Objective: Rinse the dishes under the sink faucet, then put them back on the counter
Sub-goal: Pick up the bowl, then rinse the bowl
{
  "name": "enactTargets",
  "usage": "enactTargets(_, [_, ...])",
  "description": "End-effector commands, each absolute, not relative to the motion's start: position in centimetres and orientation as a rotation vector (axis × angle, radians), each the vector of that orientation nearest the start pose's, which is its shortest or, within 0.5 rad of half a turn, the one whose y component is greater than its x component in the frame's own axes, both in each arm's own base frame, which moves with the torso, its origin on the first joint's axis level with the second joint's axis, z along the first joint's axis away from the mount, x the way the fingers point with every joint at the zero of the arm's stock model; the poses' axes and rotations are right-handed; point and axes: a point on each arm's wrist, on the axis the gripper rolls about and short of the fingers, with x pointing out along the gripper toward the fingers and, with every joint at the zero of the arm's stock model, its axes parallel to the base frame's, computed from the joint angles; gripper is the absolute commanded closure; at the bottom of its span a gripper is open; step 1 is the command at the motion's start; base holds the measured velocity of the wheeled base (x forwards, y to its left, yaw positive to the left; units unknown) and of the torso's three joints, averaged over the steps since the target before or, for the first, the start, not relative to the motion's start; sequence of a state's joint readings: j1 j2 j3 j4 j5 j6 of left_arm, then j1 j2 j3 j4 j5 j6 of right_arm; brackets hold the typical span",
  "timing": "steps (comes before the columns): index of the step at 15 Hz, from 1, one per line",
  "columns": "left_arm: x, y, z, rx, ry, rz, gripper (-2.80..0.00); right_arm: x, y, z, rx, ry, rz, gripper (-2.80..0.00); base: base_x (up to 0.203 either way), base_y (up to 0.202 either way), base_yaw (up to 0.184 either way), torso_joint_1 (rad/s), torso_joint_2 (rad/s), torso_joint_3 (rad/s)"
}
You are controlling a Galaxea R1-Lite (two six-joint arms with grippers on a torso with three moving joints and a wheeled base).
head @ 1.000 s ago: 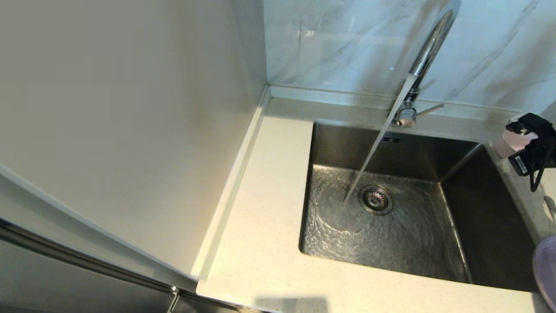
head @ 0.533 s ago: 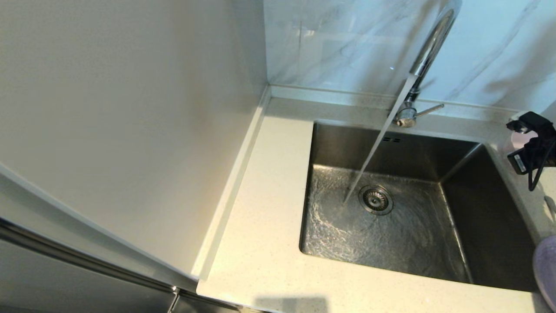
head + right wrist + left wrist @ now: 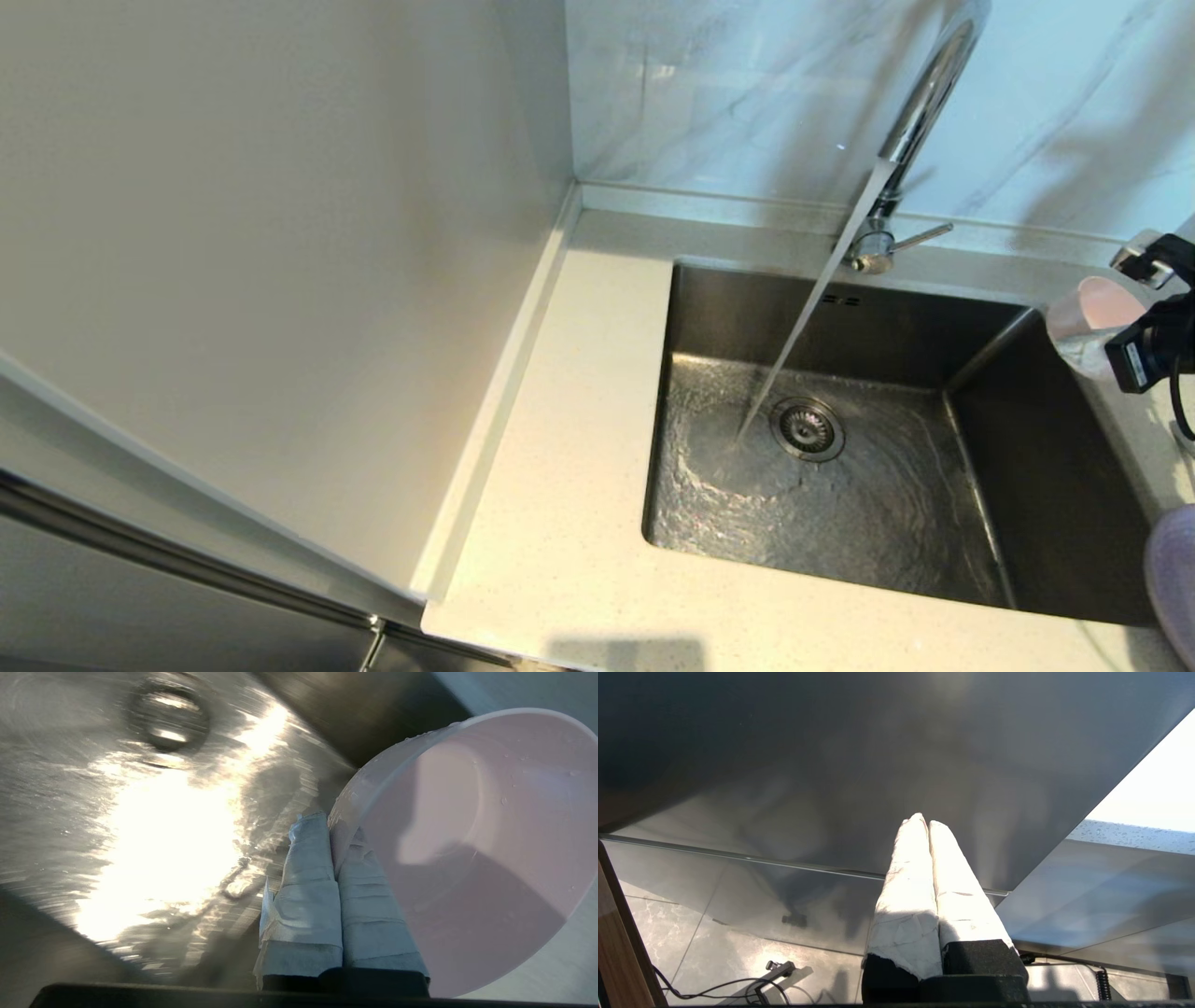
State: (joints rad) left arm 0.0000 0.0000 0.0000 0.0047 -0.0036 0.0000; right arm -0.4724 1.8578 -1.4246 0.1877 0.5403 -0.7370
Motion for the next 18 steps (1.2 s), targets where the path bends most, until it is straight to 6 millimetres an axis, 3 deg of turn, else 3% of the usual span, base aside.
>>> enactTargets(1, [-2.3, 0.0, 7.5, 0.0, 0.005, -0.003, 0.0, 27.8, -9.6, 25.9, -0.407, 0.401, 0.466, 0.0, 0.0, 0.0, 0.0, 0.0, 0.0, 0.0])
enactTargets(6, [-2.3, 0.0, 7.5, 0.0, 0.005, -0.003, 0.0, 21.3, 3.3, 27.7, -0.324, 0.502, 0.979, 0.0, 0.0, 0.0, 0.0, 0.0, 0.0, 0.0])
enactTargets(9, [-2.3, 0.0, 7.5, 0.0, 0.005, -0.004, 0.0, 18.2, 9.2, 28.3, -0.246, 0.625, 1.15, 0.0, 0.0, 0.0, 0.0, 0.0, 0.0, 0.0])
enactTargets(12, [-2.3, 0.0, 7.5, 0.0, 0.005, -0.004, 0.0, 18.0, 13.3, 28.8, -0.176, 0.739, 1.107, 0.0, 0.0, 0.0, 0.0, 0.0, 0.0, 0.0])
enactTargets(16, [-2.3, 0.0, 7.5, 0.0, 0.005, -0.003, 0.0, 20.2, 18.7, 29.6, -0.057, 0.683, 0.8, 0.0, 0.0, 0.0, 0.0, 0.0, 0.0, 0.0])
enactTargets(18, [-2.3, 0.0, 7.5, 0.0, 0.005, -0.003, 0.0, 21.1, 19.9, 29.8, -0.014, 0.663, 0.675, 0.0, 0.0, 0.0, 0.0, 0.0, 0.0, 0.0])
